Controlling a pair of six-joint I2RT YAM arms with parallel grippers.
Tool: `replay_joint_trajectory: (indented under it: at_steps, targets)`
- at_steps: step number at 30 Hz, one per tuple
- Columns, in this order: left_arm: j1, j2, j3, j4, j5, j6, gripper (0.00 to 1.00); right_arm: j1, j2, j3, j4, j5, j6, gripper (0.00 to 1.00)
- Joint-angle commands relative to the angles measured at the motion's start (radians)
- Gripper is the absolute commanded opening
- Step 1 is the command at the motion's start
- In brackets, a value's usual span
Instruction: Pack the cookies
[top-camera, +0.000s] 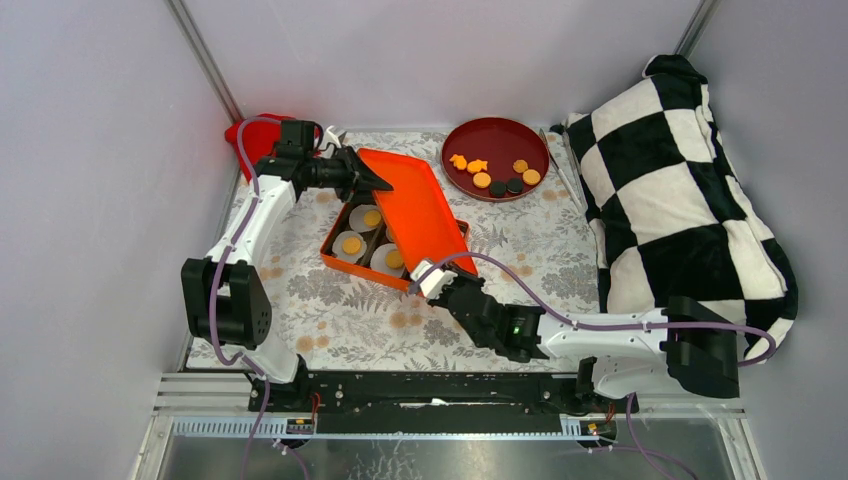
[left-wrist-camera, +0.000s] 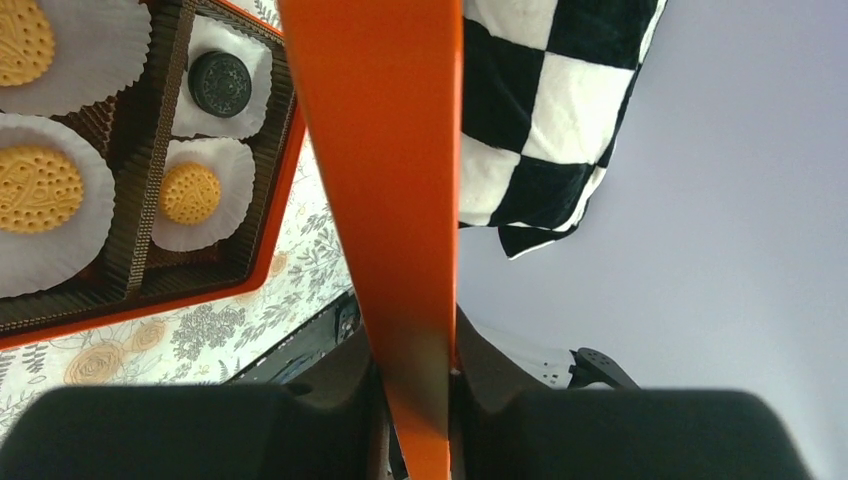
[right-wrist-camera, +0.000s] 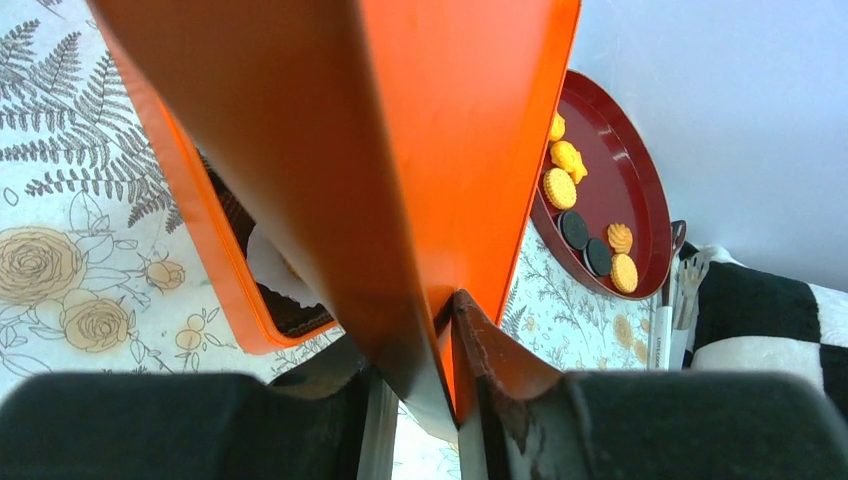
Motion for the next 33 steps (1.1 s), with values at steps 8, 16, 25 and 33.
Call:
replay_joint_trajectory:
  at_steps: [8, 16, 25, 33]
  targets:
    - [-0.027, 0.004, -0.016, 0.071, 0.144, 0.110, 0.15, -0.026, -0.179, 0.305, -0.015, -0.115, 0.283, 0.00]
    - [-0.027, 0.009, 0.017, 0.242, 0.210, 0.014, 0.63, -0.026, -0.193, 0.394, -0.130, -0.178, 0.391, 0.00]
    - [-0.021, -0.010, 0.131, 0.612, 0.210, -0.235, 0.74, -0.026, -0.180, 0.385, -0.155, -0.118, 0.463, 0.00]
    - [-0.007, -0.104, 0.293, 0.294, -0.153, 0.071, 0.43, -0.093, -0.227, 0.378, -0.169, -0.064, 0.601, 0.00]
